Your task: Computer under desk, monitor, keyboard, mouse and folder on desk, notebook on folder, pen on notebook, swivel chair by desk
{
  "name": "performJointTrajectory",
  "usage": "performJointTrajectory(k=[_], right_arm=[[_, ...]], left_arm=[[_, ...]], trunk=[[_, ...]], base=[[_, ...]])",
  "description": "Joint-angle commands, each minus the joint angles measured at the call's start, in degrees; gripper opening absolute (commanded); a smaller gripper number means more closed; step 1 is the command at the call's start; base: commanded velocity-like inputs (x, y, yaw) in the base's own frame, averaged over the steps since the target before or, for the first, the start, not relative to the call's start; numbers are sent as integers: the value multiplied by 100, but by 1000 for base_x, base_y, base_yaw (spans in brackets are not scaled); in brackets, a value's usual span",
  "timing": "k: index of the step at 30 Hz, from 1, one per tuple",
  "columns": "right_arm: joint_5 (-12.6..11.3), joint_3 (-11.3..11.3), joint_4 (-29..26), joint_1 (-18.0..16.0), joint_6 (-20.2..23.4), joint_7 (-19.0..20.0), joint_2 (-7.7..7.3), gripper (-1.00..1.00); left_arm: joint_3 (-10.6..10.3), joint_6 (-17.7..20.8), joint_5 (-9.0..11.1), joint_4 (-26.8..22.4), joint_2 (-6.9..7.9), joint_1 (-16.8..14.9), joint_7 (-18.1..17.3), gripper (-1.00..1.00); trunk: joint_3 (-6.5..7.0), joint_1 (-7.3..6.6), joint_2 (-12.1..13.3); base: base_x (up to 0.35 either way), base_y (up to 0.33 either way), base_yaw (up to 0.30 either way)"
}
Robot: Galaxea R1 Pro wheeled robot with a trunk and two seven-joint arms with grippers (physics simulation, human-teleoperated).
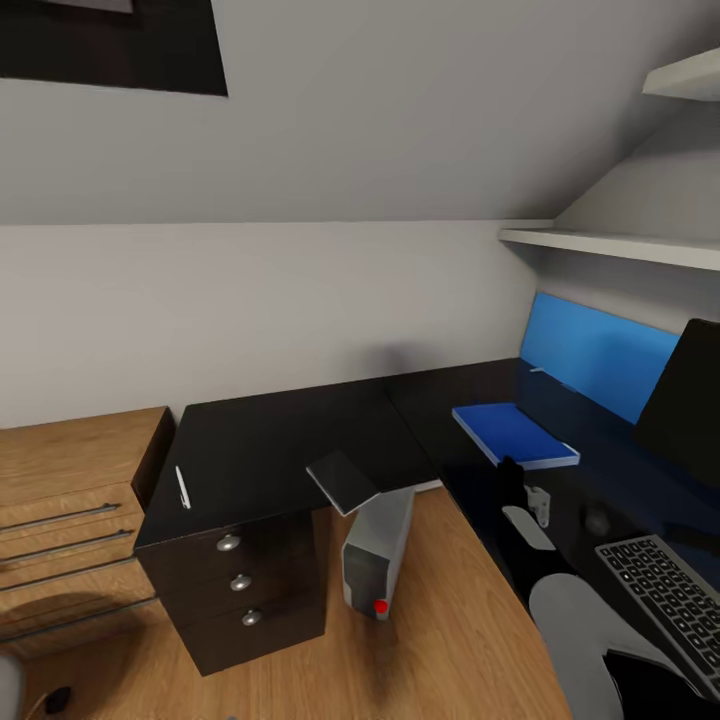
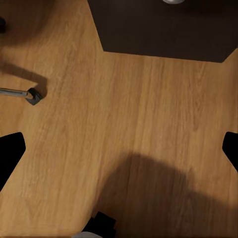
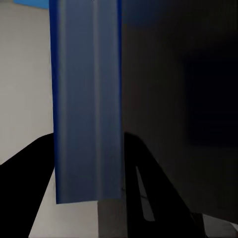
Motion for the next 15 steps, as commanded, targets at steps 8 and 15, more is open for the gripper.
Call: performJointTrajectory(k=[8, 15], right_arm=[[-47, -11, 122, -5, -4, 56, 3, -100], [-43, -10, 117, -5, 4, 62, -5, -100]], left_arm=[[-15, -37, 63, 1, 5, -4, 42, 100], [-24, -37, 69, 1, 5, -4, 57, 100]], trunk=[[-6, -1, -4], [-131, 153, -284]], base=[[-8, -2, 0], [0, 0, 0]])
